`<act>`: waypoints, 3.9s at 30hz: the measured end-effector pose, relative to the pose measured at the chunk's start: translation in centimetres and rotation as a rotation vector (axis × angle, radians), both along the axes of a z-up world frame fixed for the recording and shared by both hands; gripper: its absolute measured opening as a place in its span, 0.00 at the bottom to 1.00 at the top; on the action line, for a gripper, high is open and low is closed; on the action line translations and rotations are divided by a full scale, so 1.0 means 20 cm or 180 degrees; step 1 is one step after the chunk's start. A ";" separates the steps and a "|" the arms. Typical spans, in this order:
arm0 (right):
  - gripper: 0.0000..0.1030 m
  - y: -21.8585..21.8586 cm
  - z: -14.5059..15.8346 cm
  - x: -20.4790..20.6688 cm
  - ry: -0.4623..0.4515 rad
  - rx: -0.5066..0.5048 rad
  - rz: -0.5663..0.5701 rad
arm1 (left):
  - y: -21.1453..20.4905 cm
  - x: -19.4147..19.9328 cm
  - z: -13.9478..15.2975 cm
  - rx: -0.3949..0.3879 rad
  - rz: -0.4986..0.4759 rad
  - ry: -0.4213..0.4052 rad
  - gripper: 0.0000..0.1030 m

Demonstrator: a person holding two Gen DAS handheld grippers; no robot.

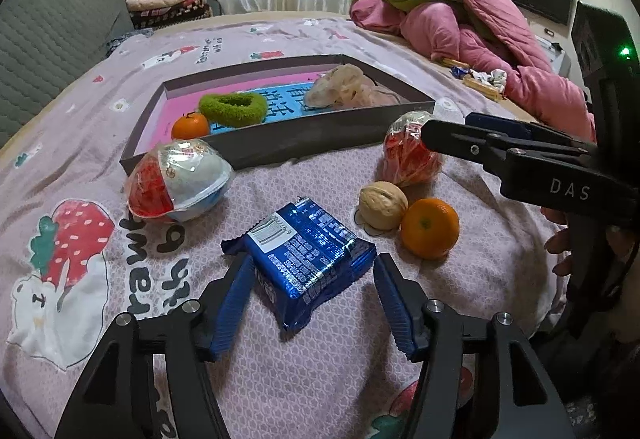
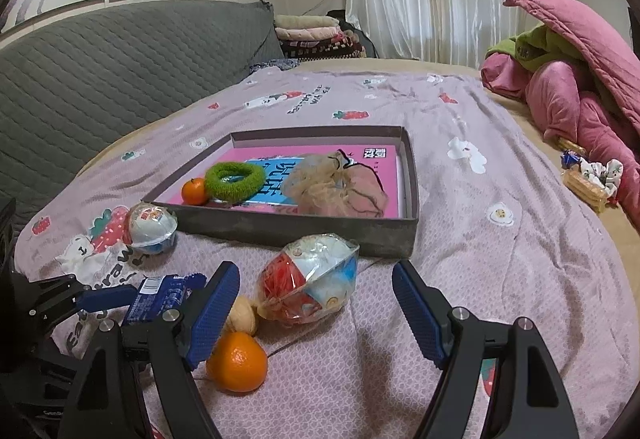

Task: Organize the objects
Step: 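Lower the left gripper around the blue biscuit packet while the right gripper approaches the clear candy bag, then close the left gripper on the blue packet while the right gripper closes on the candy bag, then lift and carry the blue packet and candy bag over the tray with both grippers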

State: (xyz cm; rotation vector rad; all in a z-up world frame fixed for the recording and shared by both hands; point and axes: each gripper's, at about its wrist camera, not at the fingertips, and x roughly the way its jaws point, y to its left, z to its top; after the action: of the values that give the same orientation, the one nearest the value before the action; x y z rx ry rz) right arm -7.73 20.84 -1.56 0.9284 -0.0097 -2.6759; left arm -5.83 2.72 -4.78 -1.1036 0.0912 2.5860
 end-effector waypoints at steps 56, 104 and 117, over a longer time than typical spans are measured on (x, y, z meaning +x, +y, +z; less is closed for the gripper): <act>0.61 -0.07 -0.15 -0.17 -0.0285 -0.0107 0.0036 | 0.00 -0.29 -0.10 0.0222 0.0298 -0.0183 0.55; 0.61 -0.02 0.07 -0.01 0.0319 -0.0213 0.0058 | -0.04 -0.11 0.21 0.0180 0.0340 0.0287 0.55; 0.61 -0.05 0.12 0.01 0.0481 -0.0133 0.0082 | -0.08 -0.19 0.28 0.0256 0.0384 0.0402 0.55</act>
State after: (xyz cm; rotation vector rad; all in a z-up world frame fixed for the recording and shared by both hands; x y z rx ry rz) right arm -7.62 19.93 0.86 0.7073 -0.0200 -2.7038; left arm -9.73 1.20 0.81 -0.9443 -0.0514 2.7391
